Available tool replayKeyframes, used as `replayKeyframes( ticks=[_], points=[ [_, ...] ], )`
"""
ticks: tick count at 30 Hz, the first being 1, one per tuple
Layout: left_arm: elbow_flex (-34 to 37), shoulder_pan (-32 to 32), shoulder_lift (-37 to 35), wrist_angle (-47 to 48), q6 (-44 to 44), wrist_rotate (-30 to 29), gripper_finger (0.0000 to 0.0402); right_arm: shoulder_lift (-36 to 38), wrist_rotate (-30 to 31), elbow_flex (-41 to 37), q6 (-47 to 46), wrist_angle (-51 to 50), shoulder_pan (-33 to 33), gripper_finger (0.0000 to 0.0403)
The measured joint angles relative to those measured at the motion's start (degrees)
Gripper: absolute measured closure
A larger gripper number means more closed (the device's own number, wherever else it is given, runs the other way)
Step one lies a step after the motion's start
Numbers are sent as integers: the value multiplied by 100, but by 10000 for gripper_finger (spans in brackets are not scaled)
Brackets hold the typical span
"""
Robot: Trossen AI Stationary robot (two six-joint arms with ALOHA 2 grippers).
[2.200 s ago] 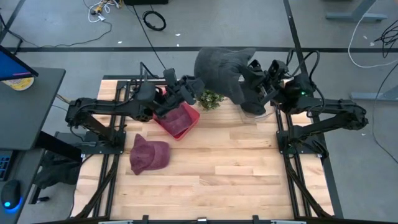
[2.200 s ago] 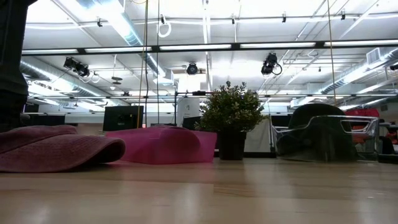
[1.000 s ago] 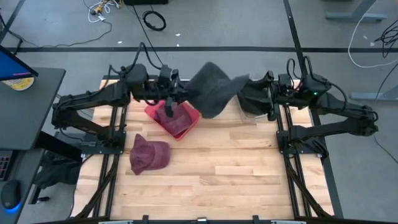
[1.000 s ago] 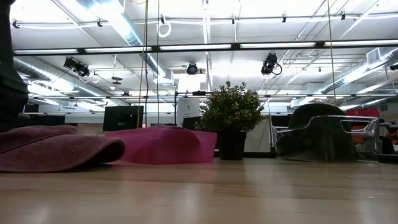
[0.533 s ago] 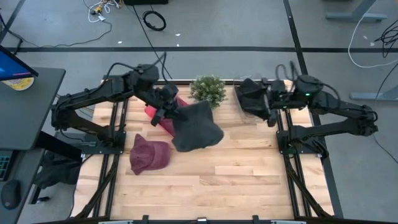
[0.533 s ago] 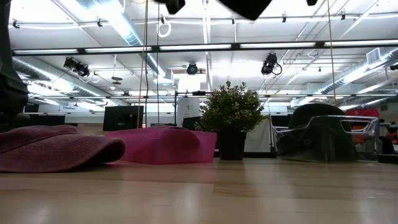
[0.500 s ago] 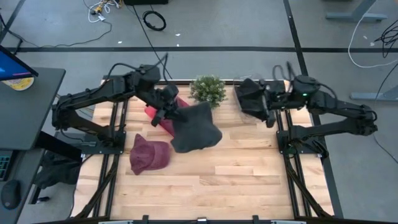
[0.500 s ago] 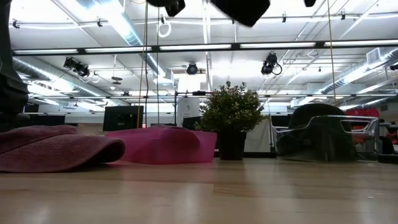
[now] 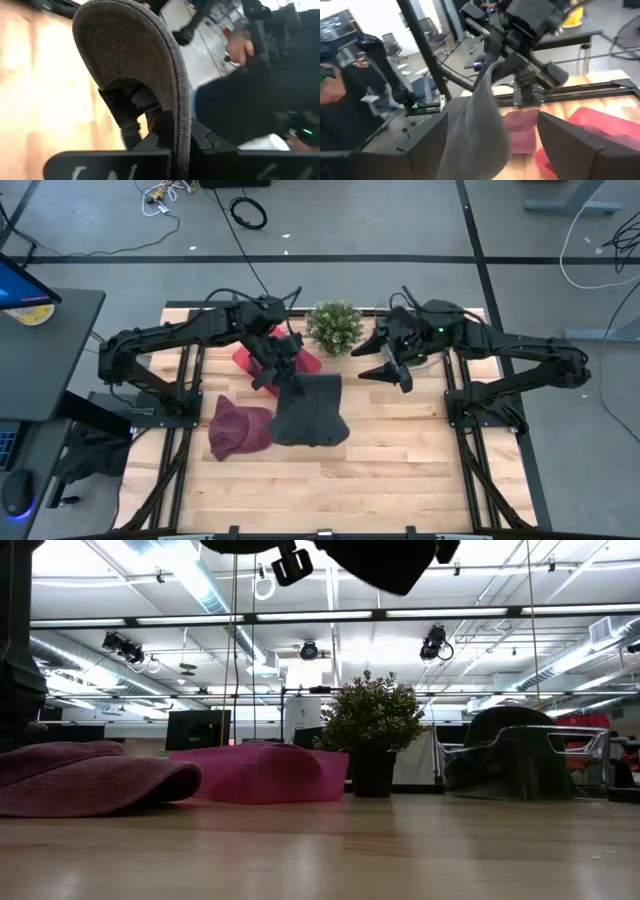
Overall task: Pick & Place hat
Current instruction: Put the black cap into the transparent bin
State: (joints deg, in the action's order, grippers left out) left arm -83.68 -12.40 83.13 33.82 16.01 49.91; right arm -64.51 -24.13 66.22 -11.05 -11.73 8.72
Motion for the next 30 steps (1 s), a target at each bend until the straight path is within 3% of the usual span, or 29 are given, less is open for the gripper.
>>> replayKeyframes(
  ticks=[8, 20, 30],
  points=[
    [0, 181, 435, 85, -494, 245, 391, -898, -582, 616, -23, -828, 19, 97],
    [0, 179, 883, 74, -835, 253, 391, -1684, -1543, 647, -541, -678, -69, 130],
    [0, 266, 890, 72, -1052, 77, 389, -1991, -1647, 647, -746, -609, -132, 169]
  ],
)
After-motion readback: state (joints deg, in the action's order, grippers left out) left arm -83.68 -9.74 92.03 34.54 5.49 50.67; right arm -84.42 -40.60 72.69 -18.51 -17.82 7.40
